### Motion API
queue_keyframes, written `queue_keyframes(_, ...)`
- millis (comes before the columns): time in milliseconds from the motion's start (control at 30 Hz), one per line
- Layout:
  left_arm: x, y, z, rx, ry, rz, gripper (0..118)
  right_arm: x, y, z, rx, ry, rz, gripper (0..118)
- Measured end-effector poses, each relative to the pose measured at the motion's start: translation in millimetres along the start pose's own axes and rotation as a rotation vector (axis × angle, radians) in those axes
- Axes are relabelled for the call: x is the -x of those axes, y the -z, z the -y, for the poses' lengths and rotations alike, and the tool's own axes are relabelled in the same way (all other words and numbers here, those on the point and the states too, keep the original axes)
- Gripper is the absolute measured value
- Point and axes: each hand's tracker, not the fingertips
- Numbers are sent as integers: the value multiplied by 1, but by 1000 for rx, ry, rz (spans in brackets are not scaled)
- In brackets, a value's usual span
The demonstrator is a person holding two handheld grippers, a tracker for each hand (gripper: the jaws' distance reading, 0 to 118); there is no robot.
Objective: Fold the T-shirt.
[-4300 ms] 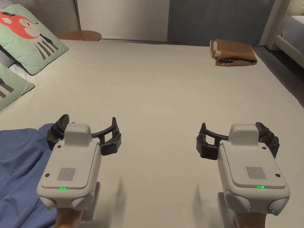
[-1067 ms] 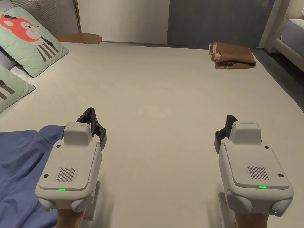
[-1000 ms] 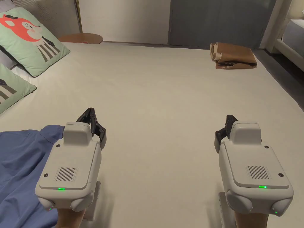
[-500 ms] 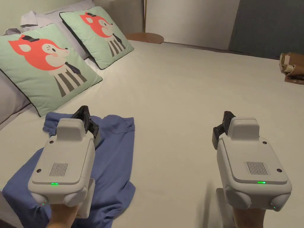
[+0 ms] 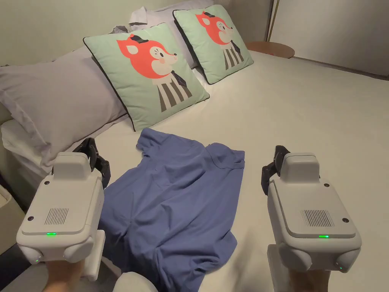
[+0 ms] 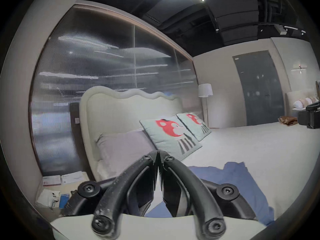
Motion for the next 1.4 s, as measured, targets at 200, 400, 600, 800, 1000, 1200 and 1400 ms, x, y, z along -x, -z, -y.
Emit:
queue_keyframes(200,-1,16,2,49,-9,16,0,1,3,-1,1,-9,-10,0)
queue_keyframes(400,-34,51,4,257,-2,173,0,-13,6,-1,2,-9,21,0)
queue_keyframes(600,-86,107,22,574,8,305,47,-26,8,3,13,-10,53,0)
queue_keyframes(800,-133,138,51,791,27,377,107,-39,12,9,29,-19,84,0)
queue_keyframes(1000,-159,154,94,949,36,344,104,-53,13,18,58,-19,114,0)
queue_keyframes(1200,-158,145,102,947,51,394,50,-65,7,21,71,-17,137,0)
queue_keyframes(1400,-153,130,80,846,108,419,4,-74,-3,18,63,9,154,0)
